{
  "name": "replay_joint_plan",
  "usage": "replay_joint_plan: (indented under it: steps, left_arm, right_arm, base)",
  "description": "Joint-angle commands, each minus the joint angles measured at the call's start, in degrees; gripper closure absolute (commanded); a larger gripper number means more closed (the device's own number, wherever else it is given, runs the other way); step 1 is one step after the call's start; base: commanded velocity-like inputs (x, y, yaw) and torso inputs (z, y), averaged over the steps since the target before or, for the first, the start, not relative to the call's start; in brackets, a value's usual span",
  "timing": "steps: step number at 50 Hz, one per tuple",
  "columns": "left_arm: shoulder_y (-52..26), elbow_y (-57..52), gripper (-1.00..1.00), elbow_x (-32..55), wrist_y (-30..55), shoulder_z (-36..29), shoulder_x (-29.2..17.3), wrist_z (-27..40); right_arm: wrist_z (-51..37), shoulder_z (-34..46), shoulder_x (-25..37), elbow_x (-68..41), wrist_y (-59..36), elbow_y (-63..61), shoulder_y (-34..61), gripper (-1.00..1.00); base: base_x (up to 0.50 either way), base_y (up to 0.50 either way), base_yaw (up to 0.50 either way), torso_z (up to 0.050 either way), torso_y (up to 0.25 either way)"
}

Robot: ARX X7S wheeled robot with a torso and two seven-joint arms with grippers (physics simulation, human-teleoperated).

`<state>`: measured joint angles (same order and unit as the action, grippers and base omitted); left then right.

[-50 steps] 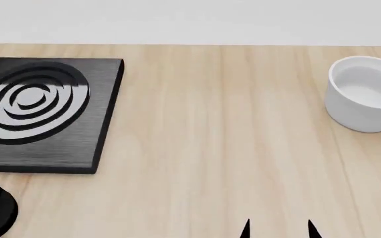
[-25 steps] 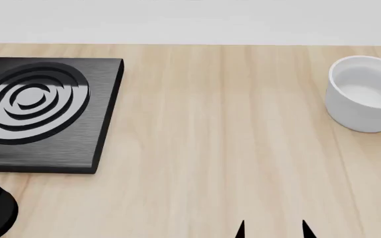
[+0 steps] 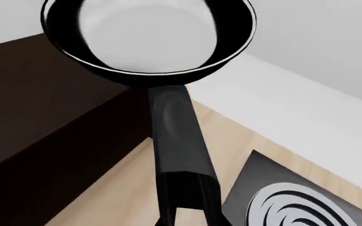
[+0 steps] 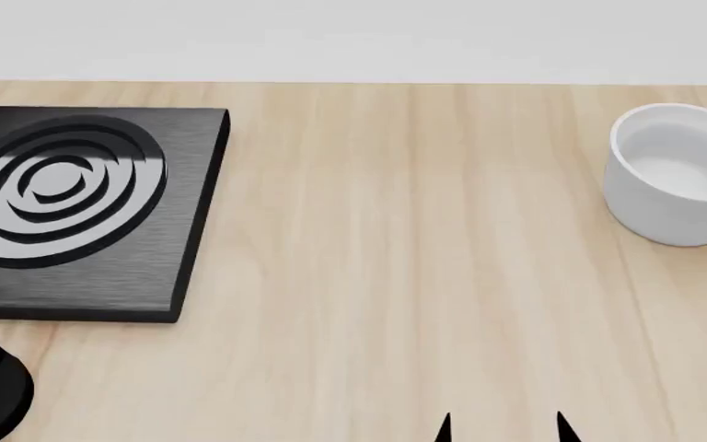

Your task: Put the frying pan on the cabinet shelf.

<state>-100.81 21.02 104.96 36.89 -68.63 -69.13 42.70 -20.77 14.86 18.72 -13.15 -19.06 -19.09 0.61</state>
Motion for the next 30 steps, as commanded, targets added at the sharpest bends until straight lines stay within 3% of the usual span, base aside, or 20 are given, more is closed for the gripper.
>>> replay_joint_plan:
  steps: [1, 12, 30]
  left_arm:
    - [-8.6, 11.4, 1.0, -5.9, -0.1, 3.2, 4.9, 3.9]
    - [-12.8, 20.8, 1.0, -9.7, 3.6, 1.3, 7.9, 1.2]
    - [-1.9, 18.5, 1.0, -4.4, -2.9, 3.3, 3.7, 2.3]
  right_arm:
    - [1.2, -1.0, -1.0, 0.7, 0.5, 1.2, 0.3, -1.0]
    - [1.1, -0.6, -1.0, 1.0, 0.7, 2.2, 1.2, -1.0]
    - [0.0, 0.3, -0.5, 1.5, -1.0, 0.5, 1.1, -1.0]
  base:
    - [0.0, 0.0, 0.0, 0.0, 0.01]
    - [0.0, 0.0, 0.0, 0.001, 0.002]
    - [0.0, 0.0, 0.0, 0.0, 0.002]
